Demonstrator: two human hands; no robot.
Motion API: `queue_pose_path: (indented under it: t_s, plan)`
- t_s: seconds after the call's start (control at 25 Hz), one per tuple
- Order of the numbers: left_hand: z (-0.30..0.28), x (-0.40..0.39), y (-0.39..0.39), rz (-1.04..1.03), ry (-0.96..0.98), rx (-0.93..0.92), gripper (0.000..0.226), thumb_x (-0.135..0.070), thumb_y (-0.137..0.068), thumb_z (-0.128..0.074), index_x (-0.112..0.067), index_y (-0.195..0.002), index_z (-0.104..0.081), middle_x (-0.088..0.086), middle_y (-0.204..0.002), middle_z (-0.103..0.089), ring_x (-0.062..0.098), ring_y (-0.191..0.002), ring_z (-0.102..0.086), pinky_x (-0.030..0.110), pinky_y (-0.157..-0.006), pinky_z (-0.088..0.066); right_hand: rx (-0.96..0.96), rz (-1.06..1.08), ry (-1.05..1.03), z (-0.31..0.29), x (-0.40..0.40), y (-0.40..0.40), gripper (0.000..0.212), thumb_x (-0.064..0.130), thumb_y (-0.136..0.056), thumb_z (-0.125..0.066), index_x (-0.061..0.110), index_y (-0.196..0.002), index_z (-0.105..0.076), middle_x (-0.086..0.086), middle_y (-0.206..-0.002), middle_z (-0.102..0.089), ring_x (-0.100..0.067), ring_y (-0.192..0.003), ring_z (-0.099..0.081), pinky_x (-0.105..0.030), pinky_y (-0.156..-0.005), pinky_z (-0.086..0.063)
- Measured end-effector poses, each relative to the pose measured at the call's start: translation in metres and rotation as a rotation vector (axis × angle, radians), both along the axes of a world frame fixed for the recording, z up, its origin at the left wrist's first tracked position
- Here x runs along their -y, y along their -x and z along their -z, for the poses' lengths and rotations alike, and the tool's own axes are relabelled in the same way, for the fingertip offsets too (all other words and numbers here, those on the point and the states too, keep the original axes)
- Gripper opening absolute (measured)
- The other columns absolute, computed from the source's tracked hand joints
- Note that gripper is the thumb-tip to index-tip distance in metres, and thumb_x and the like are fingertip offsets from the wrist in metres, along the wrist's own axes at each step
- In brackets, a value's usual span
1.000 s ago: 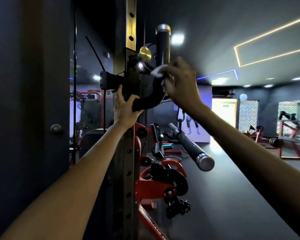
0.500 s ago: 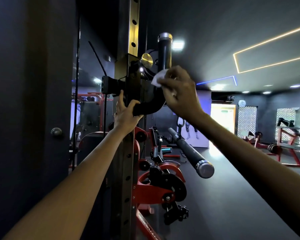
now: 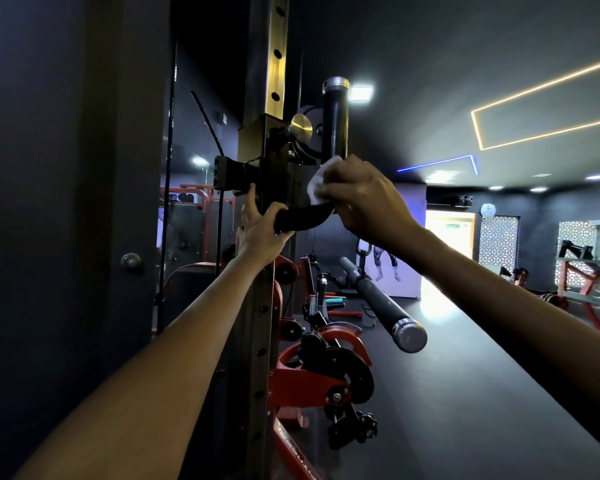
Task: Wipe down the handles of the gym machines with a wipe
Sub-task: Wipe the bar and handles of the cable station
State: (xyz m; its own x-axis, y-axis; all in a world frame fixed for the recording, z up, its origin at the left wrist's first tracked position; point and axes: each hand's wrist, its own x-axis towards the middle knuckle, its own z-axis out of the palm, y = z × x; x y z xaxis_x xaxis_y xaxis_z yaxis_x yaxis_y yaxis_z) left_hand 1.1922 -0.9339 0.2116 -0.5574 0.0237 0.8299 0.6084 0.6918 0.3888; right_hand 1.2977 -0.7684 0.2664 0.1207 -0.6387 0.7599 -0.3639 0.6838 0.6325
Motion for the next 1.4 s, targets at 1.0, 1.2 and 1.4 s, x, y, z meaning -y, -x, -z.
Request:
queue_pose_path:
  t_s: [1.0, 1.2, 1.4]
  plan:
    - [0.019, 0.031, 0.034, 0.071, 0.042, -0.048, 0.073, -0.011, -0.081, -0.069, -0.034, -0.142, -0.035, 0.008, -0.158, 0.001, 0.033, -0.143, -0.009, 0.054, -0.108, -0.03, 0.221, 1.005, -0.378, 0.02, 0.093, 0.02, 0.026, -0.006, -0.092, -0.038, -0.004, -0.11, -0.057, -0.02, -0.11, -0.058, -0.036, -0.107, -0.056, -0.036, -0.067, -0.044]
    - [0.017, 0.026, 0.024, -0.003, 0.058, -0.02, 0.071, -0.007, -0.082, -0.066, -0.035, -0.14, -0.037, 0.006, -0.157, 0.0, 0.029, -0.142, -0.013, 0.046, -0.101, -0.036, 0.163, 0.865, -0.596, 0.007, 0.049, 0.005, 0.026, 0.0, -0.092, -0.037, 0.001, -0.105, -0.059, -0.011, -0.108, -0.063, -0.028, -0.101, -0.06, -0.038, -0.081, -0.05]
    - [0.011, 0.022, 0.021, -0.026, 0.053, 0.023, 0.076, 0.005, -0.074, -0.065, -0.03, -0.136, -0.04, 0.008, -0.154, -0.005, 0.031, -0.139, -0.019, 0.046, -0.1, -0.045, -0.103, 0.325, -0.821, -0.029, -0.01, -0.011, 0.03, 0.0, -0.082, -0.04, -0.004, -0.088, -0.07, -0.017, -0.098, -0.07, -0.03, -0.096, -0.066, -0.043, -0.085, -0.053]
